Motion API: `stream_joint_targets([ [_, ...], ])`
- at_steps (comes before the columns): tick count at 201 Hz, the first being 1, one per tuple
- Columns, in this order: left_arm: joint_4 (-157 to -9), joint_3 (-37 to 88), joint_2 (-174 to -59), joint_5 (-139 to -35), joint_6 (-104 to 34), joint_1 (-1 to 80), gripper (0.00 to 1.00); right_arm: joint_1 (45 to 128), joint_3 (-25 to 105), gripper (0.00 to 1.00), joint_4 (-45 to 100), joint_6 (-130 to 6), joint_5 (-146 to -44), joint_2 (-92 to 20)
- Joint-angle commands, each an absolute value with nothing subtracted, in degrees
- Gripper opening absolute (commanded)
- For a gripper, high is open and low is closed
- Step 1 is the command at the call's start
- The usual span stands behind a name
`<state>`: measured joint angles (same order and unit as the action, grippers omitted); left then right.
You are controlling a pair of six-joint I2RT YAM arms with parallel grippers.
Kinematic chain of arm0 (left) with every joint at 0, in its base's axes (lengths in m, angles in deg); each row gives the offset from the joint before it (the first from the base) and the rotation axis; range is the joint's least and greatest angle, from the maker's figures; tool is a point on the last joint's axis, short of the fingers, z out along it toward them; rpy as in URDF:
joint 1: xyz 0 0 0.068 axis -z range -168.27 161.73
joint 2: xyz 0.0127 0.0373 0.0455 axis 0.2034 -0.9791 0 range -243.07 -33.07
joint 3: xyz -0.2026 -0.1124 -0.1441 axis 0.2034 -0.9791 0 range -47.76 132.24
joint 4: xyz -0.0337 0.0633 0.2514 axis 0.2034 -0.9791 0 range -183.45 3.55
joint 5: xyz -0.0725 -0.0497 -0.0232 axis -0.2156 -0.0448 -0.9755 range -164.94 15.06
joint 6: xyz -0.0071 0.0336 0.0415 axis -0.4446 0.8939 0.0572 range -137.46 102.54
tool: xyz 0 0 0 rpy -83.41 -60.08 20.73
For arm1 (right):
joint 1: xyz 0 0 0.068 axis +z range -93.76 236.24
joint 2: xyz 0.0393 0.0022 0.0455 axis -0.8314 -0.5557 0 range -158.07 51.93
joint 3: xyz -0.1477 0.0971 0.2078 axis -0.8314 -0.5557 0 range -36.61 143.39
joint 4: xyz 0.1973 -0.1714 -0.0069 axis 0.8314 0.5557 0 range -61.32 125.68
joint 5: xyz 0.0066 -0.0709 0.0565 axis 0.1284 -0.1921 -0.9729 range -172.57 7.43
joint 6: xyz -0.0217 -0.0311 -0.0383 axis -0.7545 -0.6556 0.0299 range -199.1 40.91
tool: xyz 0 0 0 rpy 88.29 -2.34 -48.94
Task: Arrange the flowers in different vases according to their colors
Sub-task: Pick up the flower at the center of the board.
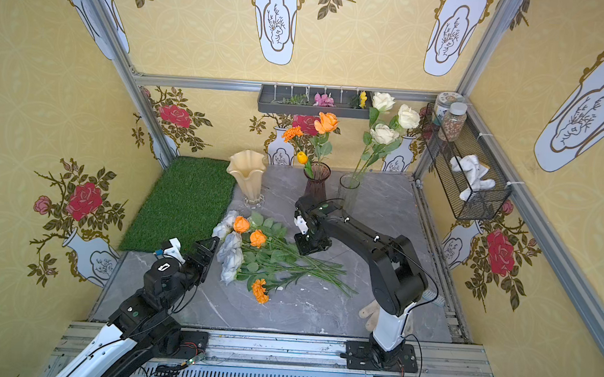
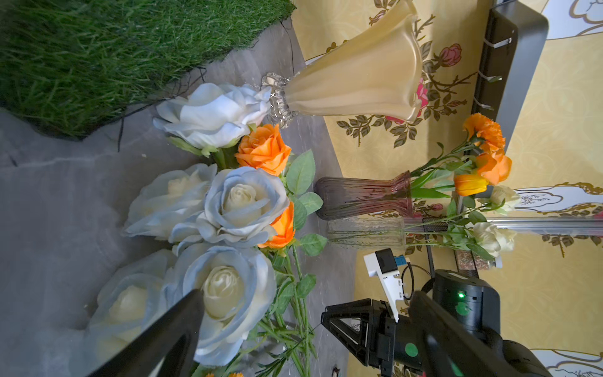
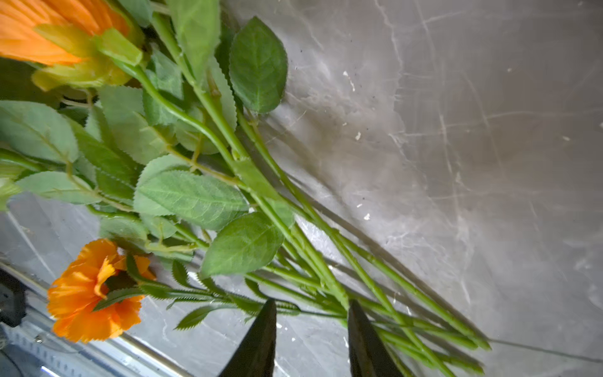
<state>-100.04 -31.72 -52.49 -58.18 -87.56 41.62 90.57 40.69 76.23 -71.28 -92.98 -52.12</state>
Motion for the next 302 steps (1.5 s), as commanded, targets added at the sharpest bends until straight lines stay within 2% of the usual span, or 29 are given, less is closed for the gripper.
stream_joint_targets([
  [1, -98.1, -31.4, -54.1, -57.3, -88.6, 41.5, 1.0, 90.2, 39.9, 0.34, 73.6, -74.3, -94.2, -53.9],
  [70, -96.7, -29.7, -59.6, -57.2, -88.4, 41.5, 1.0, 89.7, 39.2, 0.24, 70.4, -76.5, -93.9, -56.8],
  [113, -96.3, -29.2, -61.0, -57.1, -88.3, 41.5, 1.0, 91.7, 40.6, 0.24, 70.9, -77.2, -92.8, -58.6],
  [147, -96.5, -29.2, -60.5, -57.2, -88.3, 41.5, 1.0, 94.1, 42.2, 0.1, 72.0, -77.8, -88.8, -60.2],
  [178, -96.5, -29.4, -60.3, -57.2, -88.3, 41.5, 1.0, 97.1, 42.3, 0.0, 72.6, -78.9, -80.8, -58.3],
  [237, -96.7, -29.8, -59.1, -57.2, -88.3, 41.5, 1.0, 100.3, 43.4, 0.0, 71.6, -82.3, -72.1, -50.9],
  [302, -97.3, -30.2, -57.6, -57.3, -88.3, 41.5, 1.0, 99.9, 44.1, 0.0, 66.7, -82.3, -76.7, -41.0],
])
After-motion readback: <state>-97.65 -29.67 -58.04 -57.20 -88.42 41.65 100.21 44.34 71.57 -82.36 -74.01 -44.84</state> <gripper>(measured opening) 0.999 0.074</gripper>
